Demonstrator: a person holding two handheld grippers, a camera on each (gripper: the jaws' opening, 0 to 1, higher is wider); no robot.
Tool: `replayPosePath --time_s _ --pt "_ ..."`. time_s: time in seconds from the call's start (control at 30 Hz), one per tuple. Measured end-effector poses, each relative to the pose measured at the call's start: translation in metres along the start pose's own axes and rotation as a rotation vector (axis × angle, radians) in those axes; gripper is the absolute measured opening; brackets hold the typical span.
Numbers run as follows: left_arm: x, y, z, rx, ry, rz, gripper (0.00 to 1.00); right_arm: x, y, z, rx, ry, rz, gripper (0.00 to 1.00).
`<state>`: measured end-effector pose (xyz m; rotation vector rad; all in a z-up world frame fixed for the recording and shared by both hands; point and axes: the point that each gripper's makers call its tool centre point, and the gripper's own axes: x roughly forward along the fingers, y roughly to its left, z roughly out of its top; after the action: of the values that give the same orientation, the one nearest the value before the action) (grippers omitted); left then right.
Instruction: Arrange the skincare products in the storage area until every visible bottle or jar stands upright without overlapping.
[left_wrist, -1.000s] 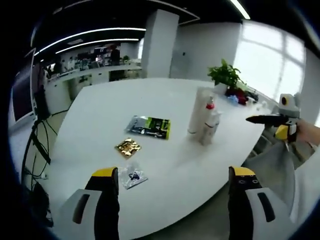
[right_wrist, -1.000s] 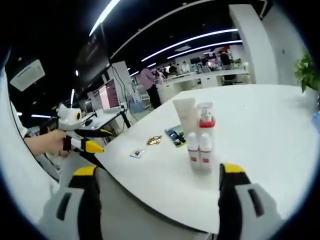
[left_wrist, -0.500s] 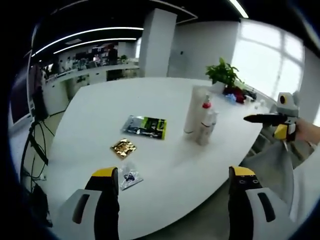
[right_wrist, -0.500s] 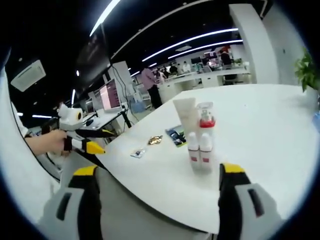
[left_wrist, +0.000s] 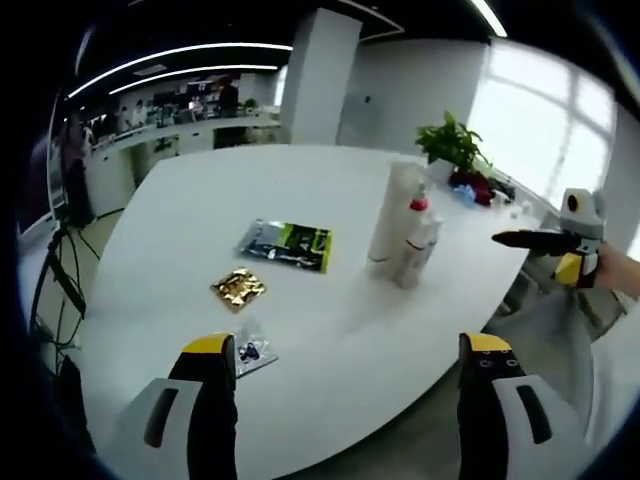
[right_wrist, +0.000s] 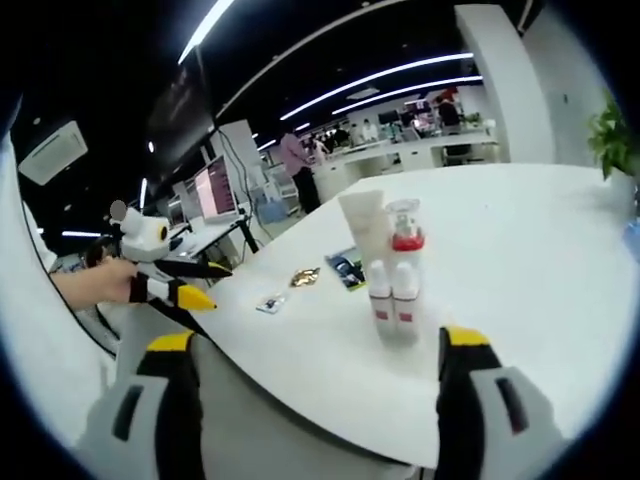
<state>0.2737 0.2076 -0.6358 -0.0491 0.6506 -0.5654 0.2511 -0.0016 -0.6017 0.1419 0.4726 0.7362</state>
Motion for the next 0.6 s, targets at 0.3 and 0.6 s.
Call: replayPosePath --time_s 0.3,0.6 --pt "0.029 0.001 0.005 0.020 0.045 -0.024 0.90 0.000 -0.010 -0.005 0.006 0.021 -0.019 1.00" --pt "0.058 0.011 0.026 0.068 0.067 -0.025 0.89 -0.001 -0.019 -0.003 0.022 0.014 -0.046 1.00"
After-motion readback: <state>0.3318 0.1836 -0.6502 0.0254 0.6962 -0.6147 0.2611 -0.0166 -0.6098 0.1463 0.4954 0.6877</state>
